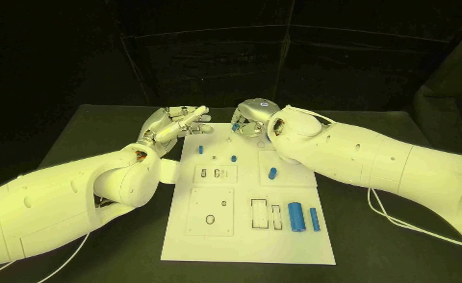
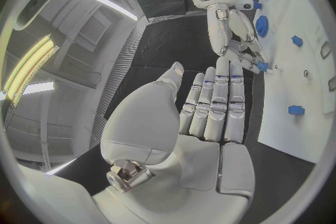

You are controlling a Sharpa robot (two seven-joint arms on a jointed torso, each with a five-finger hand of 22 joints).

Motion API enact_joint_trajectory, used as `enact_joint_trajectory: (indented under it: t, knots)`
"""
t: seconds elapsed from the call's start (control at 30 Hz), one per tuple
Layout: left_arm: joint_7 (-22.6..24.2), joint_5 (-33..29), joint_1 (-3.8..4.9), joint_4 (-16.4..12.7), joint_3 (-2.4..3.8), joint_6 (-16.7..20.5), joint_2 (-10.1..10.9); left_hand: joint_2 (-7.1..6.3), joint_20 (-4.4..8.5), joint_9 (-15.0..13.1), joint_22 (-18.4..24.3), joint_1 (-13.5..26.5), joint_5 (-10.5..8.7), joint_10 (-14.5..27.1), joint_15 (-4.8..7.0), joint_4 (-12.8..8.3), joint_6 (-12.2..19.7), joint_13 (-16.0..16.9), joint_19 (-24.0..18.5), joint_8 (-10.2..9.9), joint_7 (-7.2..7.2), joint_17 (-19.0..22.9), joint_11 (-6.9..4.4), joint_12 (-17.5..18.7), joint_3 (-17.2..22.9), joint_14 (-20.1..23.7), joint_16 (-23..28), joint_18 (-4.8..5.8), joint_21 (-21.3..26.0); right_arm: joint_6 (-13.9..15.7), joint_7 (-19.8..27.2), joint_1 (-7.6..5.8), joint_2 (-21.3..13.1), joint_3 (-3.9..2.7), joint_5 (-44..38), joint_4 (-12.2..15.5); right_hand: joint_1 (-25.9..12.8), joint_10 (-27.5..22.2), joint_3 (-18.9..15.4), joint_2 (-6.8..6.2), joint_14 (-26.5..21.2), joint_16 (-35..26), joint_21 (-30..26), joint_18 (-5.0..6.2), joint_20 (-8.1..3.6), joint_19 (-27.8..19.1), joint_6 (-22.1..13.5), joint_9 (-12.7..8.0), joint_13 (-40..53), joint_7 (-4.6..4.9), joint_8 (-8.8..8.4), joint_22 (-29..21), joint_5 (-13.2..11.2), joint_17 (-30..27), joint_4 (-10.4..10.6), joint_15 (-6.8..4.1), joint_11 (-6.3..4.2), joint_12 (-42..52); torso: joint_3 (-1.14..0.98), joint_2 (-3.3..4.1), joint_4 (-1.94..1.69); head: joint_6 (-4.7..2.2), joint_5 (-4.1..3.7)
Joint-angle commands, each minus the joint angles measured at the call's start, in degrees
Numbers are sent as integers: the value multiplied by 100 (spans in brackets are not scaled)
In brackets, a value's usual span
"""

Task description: Assemble the parts on the task board

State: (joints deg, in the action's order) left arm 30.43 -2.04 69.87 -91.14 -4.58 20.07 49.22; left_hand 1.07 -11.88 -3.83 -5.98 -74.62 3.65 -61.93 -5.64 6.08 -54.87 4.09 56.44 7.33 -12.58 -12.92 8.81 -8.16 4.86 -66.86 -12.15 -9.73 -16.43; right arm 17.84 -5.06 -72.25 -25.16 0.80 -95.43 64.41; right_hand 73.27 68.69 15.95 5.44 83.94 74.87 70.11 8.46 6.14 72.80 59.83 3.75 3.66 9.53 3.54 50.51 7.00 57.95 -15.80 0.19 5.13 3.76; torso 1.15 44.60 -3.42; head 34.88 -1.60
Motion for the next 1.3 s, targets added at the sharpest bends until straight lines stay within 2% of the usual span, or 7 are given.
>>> enact_joint_trajectory:
  t: [0.03, 0.33, 0.67, 0.8, 0.93, 1.2, 1.3]
  knots:
    - [21, 34, 8, 2, 5, -85, -9, 42, -42, 5, 6, 0, -21, 21, -30, -24, 11, -8, 10, -10, -13, -5, 31, 35, 0, 6, 26, -76, 21, -9, 22, -16, 49, -3, 12, -31, -34, -8, 38, -4, 103, 24, 35, -107, 2, -42, 44, 6, 6, 13, 22, 6, -1, -5, -11, 7, 17, -11, 3, 9, 0, 2, 22]
    - [20, 34, 8, 9, 5, -101, -16, 42, -42, 5, 6, 0, -21, 21, -30, -24, 11, -8, 10, -10, -13, -5, 31, 35, 0, 6, 26, -76, 21, -52, -33, -16, 116, -3, -48, -108, -41, -12, 57, -13, 103, 26, 36, -107, 3, -44, 40, 6, 5, 14, 20, 5, -2, -5, -9, 7, 19, -14, 8, 18, 0, 11, 18]
    - [20, 34, 9, 10, 5, -139, -26, 45, -43, 4, 8, 2, -21, 21, -30, -28, 12, -8, 11, -10, -13, -10, 31, 36, 2, 5, 31, -77, 24, -218, -172, -17, 201, -2, -148, -219, -148, -106, 181, -134, 87, 17, 20, -101, 17, -81, -31, -4, -5, 43, 2, -41, -58, -58, 31, 31, 48, -31, 10, 25, 3, 19, 13]
    - [13, 34, 9, 10, 5, -158, -24, 45, -43, 4, 8, 2, -21, 21, -30, -28, 12, -8, 11, -10, -13, -10, 31, 36, 2, 5, 31, -77, 24, -184, -204, -17, 222, -2, -160, -256, -309, -346, 179, -308, 59, -16, -31, -91, 64, -143, -227, -16, -9, 101, -11, -130, -269, -136, 115, 87, 118, -33, 8, 26, 6, 23, 15]
    - [3, 34, 9, 14, 5, -168, -22, 47, -43, 4, 11, 0, -21, 23, -30, -32, 14, -9, 11, -11, -13, -13, 31, 37, 4, 5, 34, -77, 27, -46, -211, -17, 212, -2, -165, -245, -400, -814, -49, -549, 17, -75, -180, -46, 130, -277, -699, -14, -5, 144, -7, -372, -351, -265, 265, 155, 189, 1, 6, 24, 11, 24, 17]
    - [-16, 34, 9, 11, 5, -196, 0, 47, -43, 4, 11, 0, -21, 23, -30, -32, 14, -9, 11, -11, -13, -13, 31, 37, 4, 5, 34, -77, 27, 352, -219, -16, -19, -3, -126, 34, -304, -908, -349, -647, -10, -116, -236, -34, 158, -286, -1210, -21, 33, 165, -17, -456, -351, -373, 497, 166, 205, 188, 3, 27, 13, 6, 18]
    - [-21, 34, 9, 3, 5, -206, 24, 47, -43, 4, 11, 0, -21, 23, -30, -32, 14, -9, 11, -11, -13, -13, 31, 37, 4, 5, 34, -77, 27, 444, -233, -16, -244, -3, 0, 280, -285, -784, -426, -640, 5, -88, -199, -45, 143, -235, -1010, 10, 47, 166, 28, -404, -339, -331, 603, 150, 189, 308, 2, 20, 33, -7, 14]
